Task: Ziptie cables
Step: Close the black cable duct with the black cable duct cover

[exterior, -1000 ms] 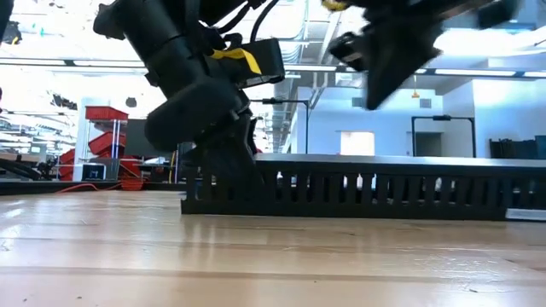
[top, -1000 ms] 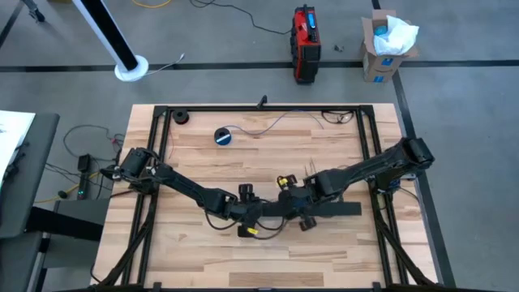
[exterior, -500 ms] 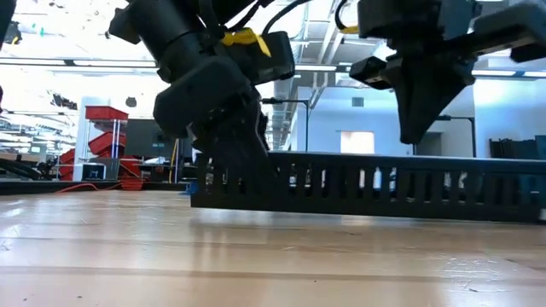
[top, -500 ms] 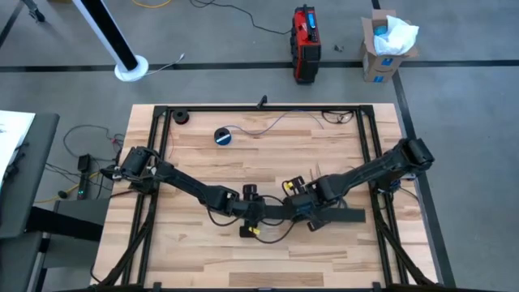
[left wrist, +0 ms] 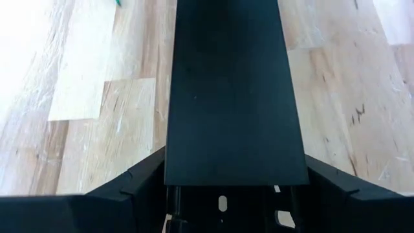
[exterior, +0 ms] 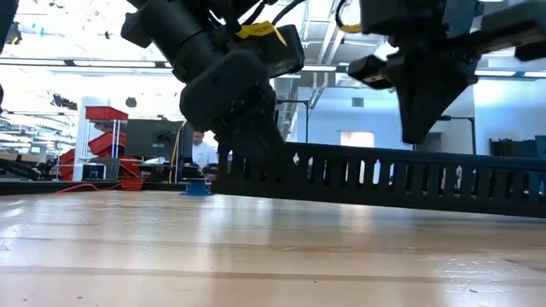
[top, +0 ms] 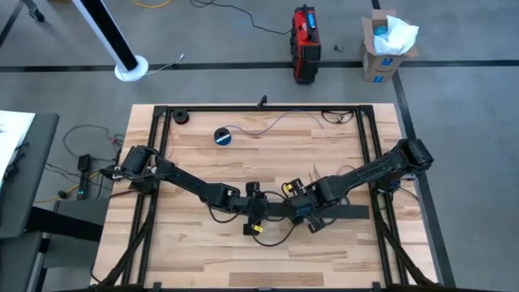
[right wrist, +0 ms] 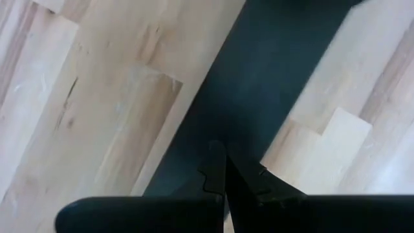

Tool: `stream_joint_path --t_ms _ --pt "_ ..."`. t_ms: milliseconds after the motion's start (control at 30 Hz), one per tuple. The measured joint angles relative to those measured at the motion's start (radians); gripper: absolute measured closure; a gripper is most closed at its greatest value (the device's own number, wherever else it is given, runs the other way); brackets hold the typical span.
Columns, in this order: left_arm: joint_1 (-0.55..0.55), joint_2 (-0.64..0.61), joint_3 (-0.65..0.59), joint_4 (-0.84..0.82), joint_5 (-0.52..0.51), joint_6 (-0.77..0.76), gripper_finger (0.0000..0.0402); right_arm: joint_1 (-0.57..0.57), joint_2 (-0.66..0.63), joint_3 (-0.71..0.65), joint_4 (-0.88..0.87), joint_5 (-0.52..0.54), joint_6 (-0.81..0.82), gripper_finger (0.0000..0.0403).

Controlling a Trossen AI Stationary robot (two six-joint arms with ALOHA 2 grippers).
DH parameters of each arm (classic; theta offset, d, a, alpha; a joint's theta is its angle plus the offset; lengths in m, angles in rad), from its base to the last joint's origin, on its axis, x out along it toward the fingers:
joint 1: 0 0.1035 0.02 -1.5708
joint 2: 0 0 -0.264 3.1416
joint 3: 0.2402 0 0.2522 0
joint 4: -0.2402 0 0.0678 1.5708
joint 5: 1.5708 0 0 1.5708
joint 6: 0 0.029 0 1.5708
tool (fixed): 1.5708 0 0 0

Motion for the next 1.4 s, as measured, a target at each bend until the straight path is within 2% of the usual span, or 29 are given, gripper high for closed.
stream_joint_path --t_ms 167,300,600,800,1000,1233,1400 --pt "0.0 0.0 -0.002 -0.005 0.03 0.011 0.0159 -0.009 0.093 0.006 0.062 -0.071 -0.031 0.0403" --pt "0.0 0.004 -0.004 -0.006 0.031 0.011 0.0159 0.002 0.175 0.015 0.065 -0.066 -0.078 0.0403" --pt "0.006 0.002 -0.005 -0.022 0.037 -0.11 0.0159 0.003 0.188 0.015 0.102 -0.09 -0.081 0.0402" --pt "0.0 -0.01 0.003 -0.143 0.209 -0.184 0.0153 -0.022 0.195 0.014 0.158 -0.142 -0.081 0.0403" --pt "-0.029 -0.033 0.006 -0.236 0.294 -0.231 0.0136 -0.038 0.203 0.011 0.246 -0.199 -0.096 0.0403" --pt "-0.012 -0.026 0.001 -0.288 0.361 -0.252 0.0111 -0.045 0.204 0.011 0.257 -0.196 -0.092 0.0403" --pt "-0.043 -0.035 0.004 -0.455 0.381 -0.173 0.0103 -0.044 0.204 0.011 0.259 -0.191 -0.095 0.0403"
